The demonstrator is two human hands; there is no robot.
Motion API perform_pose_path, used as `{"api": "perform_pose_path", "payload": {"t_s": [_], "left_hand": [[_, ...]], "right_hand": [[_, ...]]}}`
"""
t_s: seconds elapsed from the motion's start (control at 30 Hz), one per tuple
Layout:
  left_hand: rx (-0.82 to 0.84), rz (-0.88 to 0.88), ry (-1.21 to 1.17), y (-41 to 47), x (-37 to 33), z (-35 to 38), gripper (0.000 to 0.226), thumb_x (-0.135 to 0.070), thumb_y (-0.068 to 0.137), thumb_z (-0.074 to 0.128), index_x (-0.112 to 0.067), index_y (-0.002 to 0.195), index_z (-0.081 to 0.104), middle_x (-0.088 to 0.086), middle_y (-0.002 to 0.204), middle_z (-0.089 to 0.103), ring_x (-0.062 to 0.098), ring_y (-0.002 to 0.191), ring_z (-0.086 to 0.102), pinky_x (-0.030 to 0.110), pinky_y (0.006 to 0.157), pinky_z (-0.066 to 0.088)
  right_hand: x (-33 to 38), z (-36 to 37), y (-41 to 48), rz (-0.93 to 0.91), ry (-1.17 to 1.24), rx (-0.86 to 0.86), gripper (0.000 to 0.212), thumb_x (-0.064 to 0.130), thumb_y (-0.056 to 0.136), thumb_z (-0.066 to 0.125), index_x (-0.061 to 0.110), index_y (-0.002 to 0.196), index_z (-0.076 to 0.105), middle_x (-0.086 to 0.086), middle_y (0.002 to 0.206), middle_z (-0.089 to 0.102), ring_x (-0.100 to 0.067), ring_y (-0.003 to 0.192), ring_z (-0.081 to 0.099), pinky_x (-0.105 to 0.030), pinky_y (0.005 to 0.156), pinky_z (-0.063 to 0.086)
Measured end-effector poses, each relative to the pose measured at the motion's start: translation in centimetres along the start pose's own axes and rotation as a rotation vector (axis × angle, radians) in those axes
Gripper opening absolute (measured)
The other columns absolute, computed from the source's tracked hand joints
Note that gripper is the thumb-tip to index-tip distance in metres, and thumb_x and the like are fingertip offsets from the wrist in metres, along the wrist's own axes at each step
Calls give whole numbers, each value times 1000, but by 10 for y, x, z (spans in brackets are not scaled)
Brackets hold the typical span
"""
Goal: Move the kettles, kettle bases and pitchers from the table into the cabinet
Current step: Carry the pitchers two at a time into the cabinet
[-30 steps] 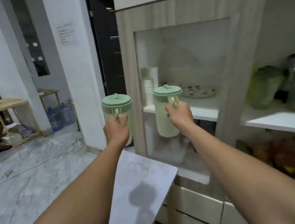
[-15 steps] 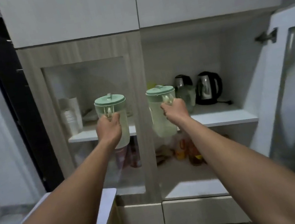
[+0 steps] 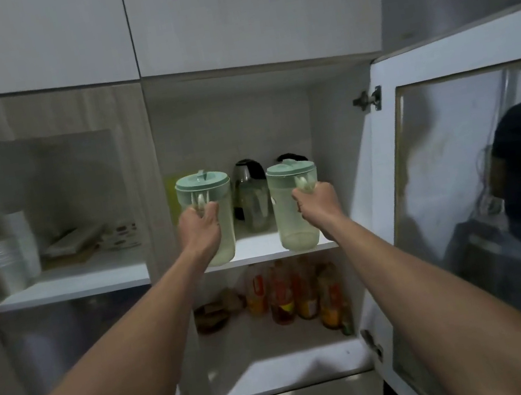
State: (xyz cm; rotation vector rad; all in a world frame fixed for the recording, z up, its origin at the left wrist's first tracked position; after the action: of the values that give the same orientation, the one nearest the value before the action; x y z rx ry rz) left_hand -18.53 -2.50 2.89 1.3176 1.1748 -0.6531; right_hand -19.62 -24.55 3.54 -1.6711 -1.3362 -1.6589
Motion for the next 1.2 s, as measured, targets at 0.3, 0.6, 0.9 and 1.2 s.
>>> {"api": "perform_pose_path", "payload": {"t_s": [0.3,0.6,0.9,1.2], "left_hand": [[26,-21,-3,30,7,123,27,-29,95,52,-5,87,63,11,76,64,25,68,56,31,59,41],[105,-45,-28,77,34,211,27,-30,99,51,-5,94,59,7,75,59,20,67,53,29,56,39],[144,-130,-64,155,78,293,22,-27,100,51,-7,96,57,4,74,55,20,69,52,29,55,35],[172,-162,35,214,113,351,36,-34,94,56,2,92,60,24,90,66,39,89,63,42,76,49]], "right_hand": [[-42,-58,78,-4,-36,-33,19,21,91,60,13,75,59,-4,71,61,-18,63,56,-28,56,41],[-92,-51,144,28,-40,-67,23,19,94,60,12,72,57,-4,66,56,-16,58,51,-27,49,36],[-145,-19,223,122,-97,-142,22,29,96,58,10,90,66,-2,72,62,-13,61,56,-26,53,36],[-179,3,283,139,-80,-215,19,21,92,63,5,82,68,-7,73,66,-22,67,61,-30,62,46]]}}
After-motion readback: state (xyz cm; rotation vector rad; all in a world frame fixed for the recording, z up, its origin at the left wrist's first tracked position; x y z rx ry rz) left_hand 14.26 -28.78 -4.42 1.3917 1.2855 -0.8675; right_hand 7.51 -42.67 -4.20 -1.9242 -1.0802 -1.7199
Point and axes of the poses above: each hand's wrist, its own y-axis towards the middle knuckle, its own z-axis out of the palm, x = y × z, the point moved 1 cm from there along y, towards the middle knuckle
